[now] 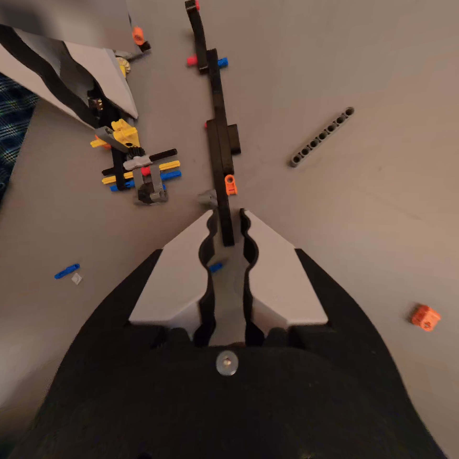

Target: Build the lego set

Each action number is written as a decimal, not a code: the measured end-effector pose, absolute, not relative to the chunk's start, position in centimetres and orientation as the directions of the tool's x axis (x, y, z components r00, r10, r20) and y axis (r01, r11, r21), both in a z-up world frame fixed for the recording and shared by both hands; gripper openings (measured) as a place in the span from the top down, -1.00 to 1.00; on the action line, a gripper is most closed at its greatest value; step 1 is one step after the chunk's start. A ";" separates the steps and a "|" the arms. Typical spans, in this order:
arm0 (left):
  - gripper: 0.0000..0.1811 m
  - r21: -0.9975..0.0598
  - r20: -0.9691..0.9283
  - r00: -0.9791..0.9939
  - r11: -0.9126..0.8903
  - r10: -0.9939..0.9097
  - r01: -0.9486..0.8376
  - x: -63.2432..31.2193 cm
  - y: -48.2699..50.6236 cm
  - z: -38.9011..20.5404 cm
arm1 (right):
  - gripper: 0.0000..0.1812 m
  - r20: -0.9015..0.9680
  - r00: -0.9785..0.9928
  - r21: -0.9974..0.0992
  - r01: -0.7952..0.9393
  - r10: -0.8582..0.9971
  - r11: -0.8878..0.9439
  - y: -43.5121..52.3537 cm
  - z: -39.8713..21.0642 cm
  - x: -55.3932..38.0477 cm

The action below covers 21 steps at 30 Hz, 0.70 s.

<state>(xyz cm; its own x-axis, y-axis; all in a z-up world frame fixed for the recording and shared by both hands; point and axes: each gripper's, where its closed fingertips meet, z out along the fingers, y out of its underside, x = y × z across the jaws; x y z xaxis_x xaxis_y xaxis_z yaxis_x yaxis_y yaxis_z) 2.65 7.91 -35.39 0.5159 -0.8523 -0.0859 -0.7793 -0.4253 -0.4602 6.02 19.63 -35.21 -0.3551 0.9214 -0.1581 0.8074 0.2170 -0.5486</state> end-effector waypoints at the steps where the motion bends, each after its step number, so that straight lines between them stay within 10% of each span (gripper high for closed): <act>1: 0.70 -0.454 -0.083 0.497 -0.411 -0.864 -0.790 2.5 7.8 -35.4 | 0.88 -0.155 -0.357 -0.553 0.804 0.921 0.219 19.5 -35.3 5.8; 21: 0.47 -0.469 -0.127 0.470 -0.365 -0.873 -0.805 2.5 7.8 -34.9 | 0.79 -0.258 -0.354 -0.633 0.765 0.899 0.120 15.9 -33.8 2.5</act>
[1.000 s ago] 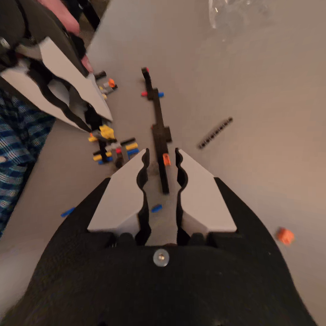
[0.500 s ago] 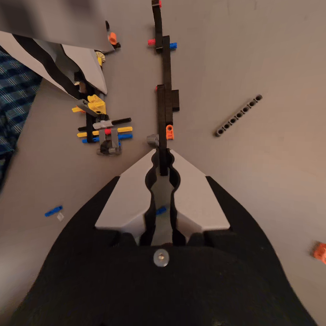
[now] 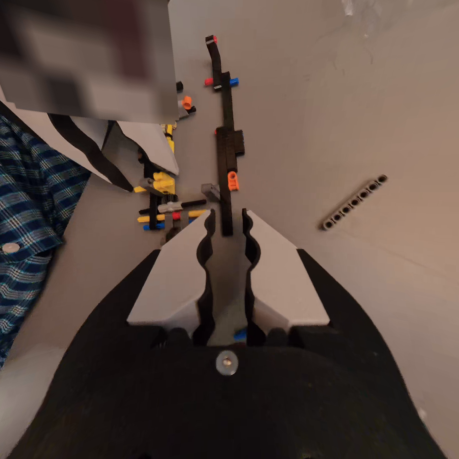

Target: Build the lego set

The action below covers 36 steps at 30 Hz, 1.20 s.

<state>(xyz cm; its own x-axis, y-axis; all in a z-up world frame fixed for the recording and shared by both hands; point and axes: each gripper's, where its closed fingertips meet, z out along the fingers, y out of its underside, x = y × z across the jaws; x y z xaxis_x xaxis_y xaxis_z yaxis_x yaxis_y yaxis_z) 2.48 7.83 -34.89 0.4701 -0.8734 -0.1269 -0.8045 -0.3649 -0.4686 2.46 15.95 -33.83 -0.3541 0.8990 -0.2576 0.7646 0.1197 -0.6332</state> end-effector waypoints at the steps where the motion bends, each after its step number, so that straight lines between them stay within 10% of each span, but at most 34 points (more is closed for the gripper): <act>1: 0.51 -0.457 -0.126 0.472 -0.371 -0.872 -0.808 2.5 7.9 -35.2 | 0.81 -0.253 -0.361 -0.623 0.770 0.898 0.134 16.2 -33.9 2.9; 17: 0.52 -0.618 -0.023 0.563 -0.430 -0.826 -0.657 0.0 9.2 -29.5 | 0.73 -0.173 -0.403 -0.663 0.723 0.899 0.196 15.1 -32.7 5.3; 29: 0.62 -0.435 -0.109 0.354 -0.276 -0.929 -0.857 0.0 14.2 -35.2 | 0.43 -0.143 -0.424 -0.686 0.694 0.894 0.219 11.3 -33.7 5.8; 36: 0.77 -0.442 -0.040 0.332 -0.282 -0.942 -0.852 0.3 14.0 -35.5 | 0.74 -0.114 -0.412 -0.681 0.695 0.904 0.231 11.1 -34.8 5.3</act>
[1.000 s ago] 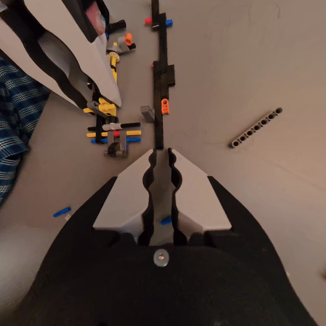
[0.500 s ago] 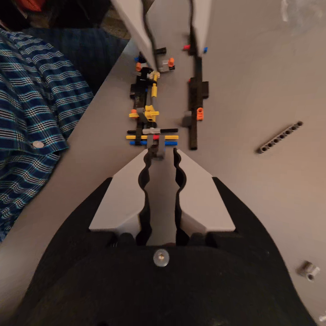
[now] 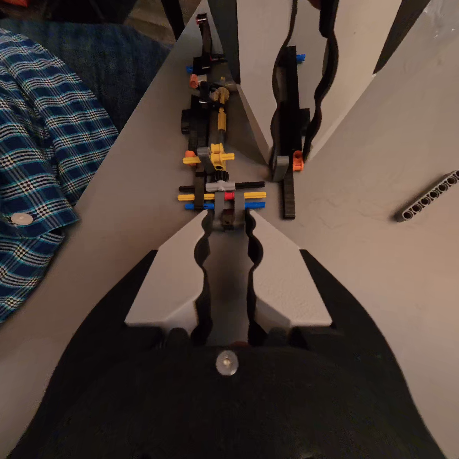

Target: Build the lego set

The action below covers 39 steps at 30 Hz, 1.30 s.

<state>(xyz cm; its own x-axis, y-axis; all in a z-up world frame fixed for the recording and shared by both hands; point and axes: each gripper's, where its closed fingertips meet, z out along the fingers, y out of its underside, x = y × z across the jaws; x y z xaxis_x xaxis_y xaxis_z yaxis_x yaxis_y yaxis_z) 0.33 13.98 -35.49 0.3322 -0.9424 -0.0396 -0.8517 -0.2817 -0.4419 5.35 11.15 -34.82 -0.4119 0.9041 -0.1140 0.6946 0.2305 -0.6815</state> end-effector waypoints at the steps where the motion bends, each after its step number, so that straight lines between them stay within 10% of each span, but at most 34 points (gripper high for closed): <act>1: 0.77 -0.443 -0.038 0.331 -0.281 -0.943 -0.851 0.3 14.0 -35.5 | 0.74 -0.112 -0.408 -0.686 0.692 0.906 0.227 11.2 -34.8 5.3; 39: 0.85 -0.352 0.036 0.304 -0.297 -0.952 -0.888 -0.8 12.6 -35.4 | 0.75 -0.152 -0.424 -0.688 0.693 0.893 0.212 11.6 -34.8 4.7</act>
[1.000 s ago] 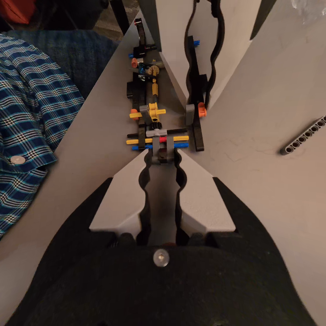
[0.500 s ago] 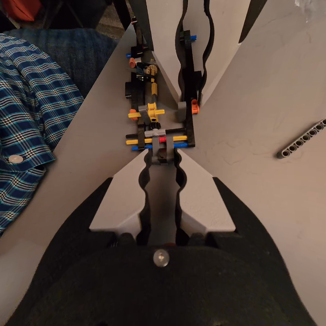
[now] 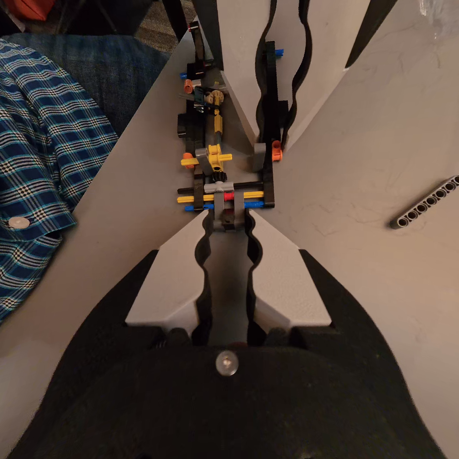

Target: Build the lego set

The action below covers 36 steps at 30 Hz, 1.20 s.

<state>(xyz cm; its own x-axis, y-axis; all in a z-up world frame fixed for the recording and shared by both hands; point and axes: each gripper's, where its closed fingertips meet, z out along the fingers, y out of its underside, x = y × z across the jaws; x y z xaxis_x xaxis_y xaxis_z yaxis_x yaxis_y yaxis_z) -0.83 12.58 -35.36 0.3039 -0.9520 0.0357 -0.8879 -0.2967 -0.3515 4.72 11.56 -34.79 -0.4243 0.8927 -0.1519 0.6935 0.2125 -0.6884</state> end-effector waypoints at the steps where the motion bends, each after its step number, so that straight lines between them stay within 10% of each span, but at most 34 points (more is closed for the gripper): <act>1: 0.85 -0.351 0.049 0.306 -0.303 -0.951 -0.886 -0.8 12.5 -35.4 | 0.75 -0.154 -0.426 -0.689 0.693 0.891 0.212 11.5 -34.8 4.7; 36: 0.85 -0.370 0.066 0.308 -0.310 -0.949 -0.876 -0.8 12.4 -35.4 | 0.75 -0.195 -0.433 -0.694 0.695 0.880 0.188 11.5 -34.8 4.7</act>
<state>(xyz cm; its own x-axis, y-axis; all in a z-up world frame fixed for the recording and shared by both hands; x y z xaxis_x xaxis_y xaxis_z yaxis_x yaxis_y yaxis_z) -0.79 12.41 -35.43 0.3083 -0.9490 0.0663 -0.8757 -0.3103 -0.3699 4.66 11.47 -34.80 -0.4329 0.8802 -0.1947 0.6947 0.1882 -0.6942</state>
